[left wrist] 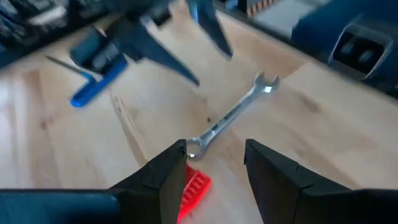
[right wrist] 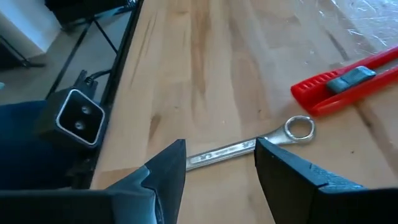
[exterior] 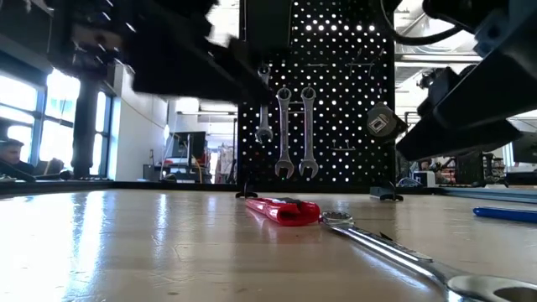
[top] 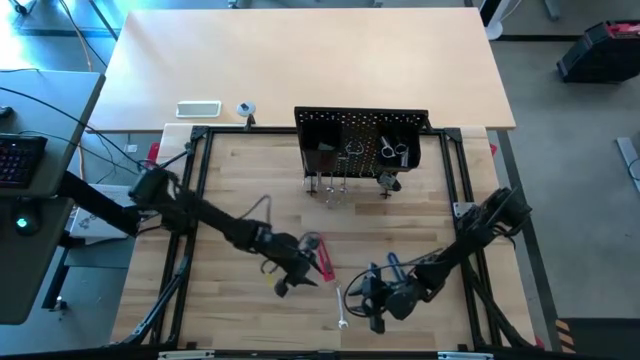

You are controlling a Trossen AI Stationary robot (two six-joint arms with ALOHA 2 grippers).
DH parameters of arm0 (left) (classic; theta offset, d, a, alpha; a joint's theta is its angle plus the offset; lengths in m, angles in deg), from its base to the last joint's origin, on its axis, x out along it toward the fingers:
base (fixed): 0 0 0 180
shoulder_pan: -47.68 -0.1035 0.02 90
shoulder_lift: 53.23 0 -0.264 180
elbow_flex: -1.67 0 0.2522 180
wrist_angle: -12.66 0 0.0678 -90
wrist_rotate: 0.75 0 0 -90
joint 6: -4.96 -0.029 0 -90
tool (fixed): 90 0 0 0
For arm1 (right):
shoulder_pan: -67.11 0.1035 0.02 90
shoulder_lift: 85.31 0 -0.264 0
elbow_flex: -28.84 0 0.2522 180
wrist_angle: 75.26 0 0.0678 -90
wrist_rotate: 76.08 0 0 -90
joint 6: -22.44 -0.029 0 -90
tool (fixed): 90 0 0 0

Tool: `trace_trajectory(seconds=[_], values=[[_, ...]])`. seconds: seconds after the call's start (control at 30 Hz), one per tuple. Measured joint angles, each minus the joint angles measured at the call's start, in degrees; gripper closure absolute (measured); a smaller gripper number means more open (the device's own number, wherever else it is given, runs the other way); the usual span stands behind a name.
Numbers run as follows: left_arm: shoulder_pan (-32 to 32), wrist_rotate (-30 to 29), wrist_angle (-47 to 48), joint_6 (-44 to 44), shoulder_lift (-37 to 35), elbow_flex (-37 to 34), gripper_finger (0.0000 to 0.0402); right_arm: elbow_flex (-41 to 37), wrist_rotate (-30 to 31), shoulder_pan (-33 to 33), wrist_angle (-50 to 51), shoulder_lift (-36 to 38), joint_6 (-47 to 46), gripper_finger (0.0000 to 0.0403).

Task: Hang tools onto peg board
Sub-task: Hang the wrench on the peg board

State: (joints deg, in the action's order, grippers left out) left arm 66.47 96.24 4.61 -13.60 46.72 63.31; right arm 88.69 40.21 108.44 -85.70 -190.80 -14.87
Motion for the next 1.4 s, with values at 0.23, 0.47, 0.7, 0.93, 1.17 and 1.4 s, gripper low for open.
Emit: trace_trajectory(seconds=[0.23, 0.47, 0.7, 0.93, 1.17, 1.4], values=[[0.0, 2.4, 9.1, -7.3, 10.1, 11.8, 0.0245, 0.0, 0.0, 1.8, -0.8, 0.0, -2.4, 0.0217], [0.0, 6.5, 17.7, -14.0, 17.2, 20.9, 0.0245, 0.0, 0.9, 3.5, 0.8, 0.0, -5.0, 0.0217], [-0.9, 7.1, 18.3, -17.1, 21.7, 26.0, 0.0245, 0.0, 2.6, 5.2, 2.6, 0.0, -8.0, 0.0217], [-2.4, 9.6, 21.7, -19.2, 25.1, 29.3, 0.0262, 0.0, 2.6, 5.4, 2.7, 0.0, -8.9, 0.0217], [-2.8, 11.5, 26.5, -21.1, 25.9, 30.7, 0.0371, 0.0, 3.6, 5.4, 2.8, 0.0, -8.9, 0.0217], [-2.8, 6.6, 27.5, -18.9, 25.4, 30.6, 0.0400, 0.0, 3.9, 5.1, 2.7, 0.0, -9.2, 0.0217]])
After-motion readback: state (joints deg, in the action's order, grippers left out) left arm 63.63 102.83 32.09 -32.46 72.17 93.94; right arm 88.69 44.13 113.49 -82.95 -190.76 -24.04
